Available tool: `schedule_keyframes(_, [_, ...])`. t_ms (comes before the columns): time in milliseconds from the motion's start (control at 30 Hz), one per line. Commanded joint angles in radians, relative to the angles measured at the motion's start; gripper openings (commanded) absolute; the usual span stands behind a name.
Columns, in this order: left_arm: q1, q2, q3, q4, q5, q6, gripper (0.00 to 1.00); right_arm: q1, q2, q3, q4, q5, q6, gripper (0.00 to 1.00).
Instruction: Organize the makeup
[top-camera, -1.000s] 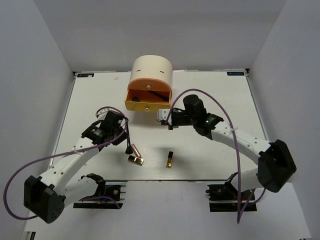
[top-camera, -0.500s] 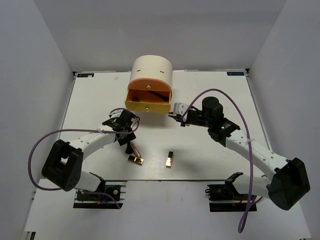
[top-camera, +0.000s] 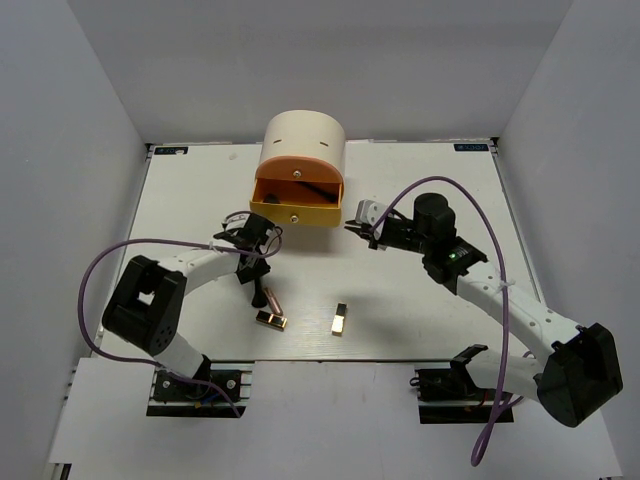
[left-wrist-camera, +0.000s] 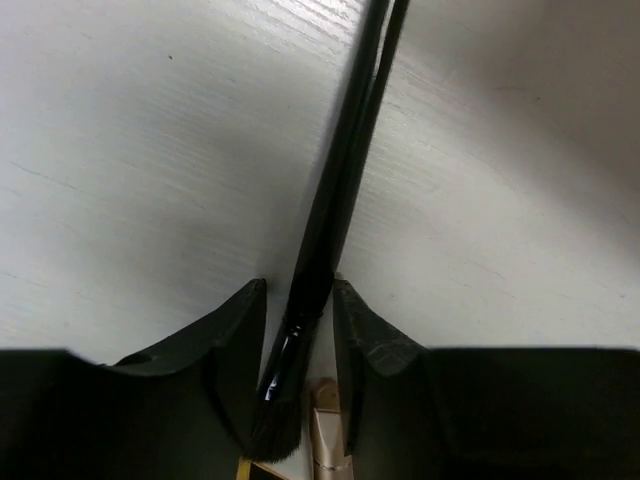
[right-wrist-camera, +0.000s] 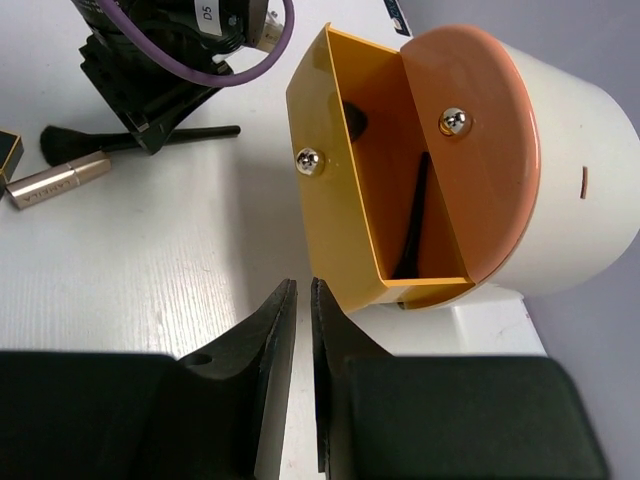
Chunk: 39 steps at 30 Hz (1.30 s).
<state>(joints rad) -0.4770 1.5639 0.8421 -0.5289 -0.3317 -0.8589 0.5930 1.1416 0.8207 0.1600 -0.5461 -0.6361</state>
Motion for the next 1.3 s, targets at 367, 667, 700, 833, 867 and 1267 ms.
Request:
schedule_keyframes(367, [0.04, -0.173, -0.06, -0.048, -0.07, 0.015, 0.09, -0.027, -0.017, 0.02, 0.042, -0.063, 0.023, 0.31])
schedule_keyframes(667, [0.04, -0.579, 0.055, 0.082, 0.185, 0.212, 0.05, -0.03, -0.014, -0.003, 0.101, -0.057, 0.053, 0.37])
schedule_keyframes(700, [0.031, -0.594, 0.037, 0.201, 0.256, 0.254, 0.05, -0.033, -0.011, -0.005, 0.107, -0.058, 0.056, 0.36])
schedule_keyframes(833, [0.031, -0.555, 0.109, 0.251, 0.514, 0.53, 0.07, -0.039, 0.007, 0.0, 0.118, -0.066, 0.065, 0.35])
schedule_keyframes(867, [0.031, -0.536, 0.136, 0.235, 0.578, 0.597, 0.06, -0.042, 0.007, 0.003, 0.118, -0.066, 0.064, 0.35])
schedule_keyframes(1267, [0.035, -0.294, 0.391, 0.288, 0.657, 1.33, 0.0, -0.062, -0.009, -0.02, 0.144, -0.046, 0.076, 0.35])
